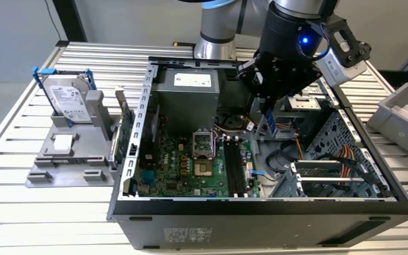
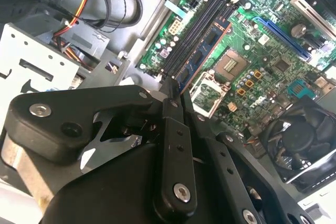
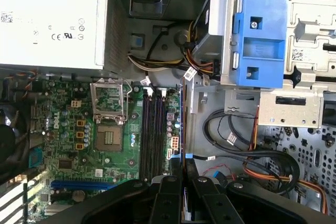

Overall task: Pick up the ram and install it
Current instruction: 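Insert the ram into the slot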

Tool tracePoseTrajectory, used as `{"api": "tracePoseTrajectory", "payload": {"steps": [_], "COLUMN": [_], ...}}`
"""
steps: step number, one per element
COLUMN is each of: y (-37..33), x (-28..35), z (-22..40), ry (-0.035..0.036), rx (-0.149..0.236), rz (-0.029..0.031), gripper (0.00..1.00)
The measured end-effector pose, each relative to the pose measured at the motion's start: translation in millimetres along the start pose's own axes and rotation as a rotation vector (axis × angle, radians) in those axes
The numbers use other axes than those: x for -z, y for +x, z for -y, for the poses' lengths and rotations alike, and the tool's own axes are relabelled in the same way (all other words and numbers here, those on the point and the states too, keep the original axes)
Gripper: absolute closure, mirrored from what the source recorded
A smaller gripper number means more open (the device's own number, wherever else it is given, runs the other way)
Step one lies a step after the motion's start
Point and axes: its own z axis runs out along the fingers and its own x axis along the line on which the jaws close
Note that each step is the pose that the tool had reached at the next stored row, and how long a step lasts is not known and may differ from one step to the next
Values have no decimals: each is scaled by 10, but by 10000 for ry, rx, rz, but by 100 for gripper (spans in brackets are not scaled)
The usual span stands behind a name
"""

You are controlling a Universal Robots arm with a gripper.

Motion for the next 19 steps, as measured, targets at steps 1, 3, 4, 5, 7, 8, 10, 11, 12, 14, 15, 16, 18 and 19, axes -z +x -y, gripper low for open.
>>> {"api": "tracePoseTrajectory", "payload": {"steps": [1, 3, 4, 5, 7, 8, 10, 11, 12, 14, 15, 16, 18, 19], "y": [0, 0, 0, 0, 0, 0, 1, 2, 2, 6, 7, 9, 11, 12], "x": [0, 0, 0, 0, -5, -9, -28, -38, -52, -85, -104, -120, -158, -175], "z": [0, 0, 0, 0, 0, 0, 1, 1, 1, 1, 2, 2, 3, 3], "ry": [0, 0, 0, 0, -1, -1, -1, 5, 10, 10, 9, 11, 9, 10], "rx": [0, 0, 0, 0, 0, -3, -5, -6, -5, -5, -3, -4, -4, -4], "rz": [0, 0, 0, -1, 0, 0, -2, -4, -5, -5, -4, -5, -4, -5], "gripper": [100, 100, 100, 100, 100, 100, 100, 100, 100, 100, 100, 100, 100, 100]}}
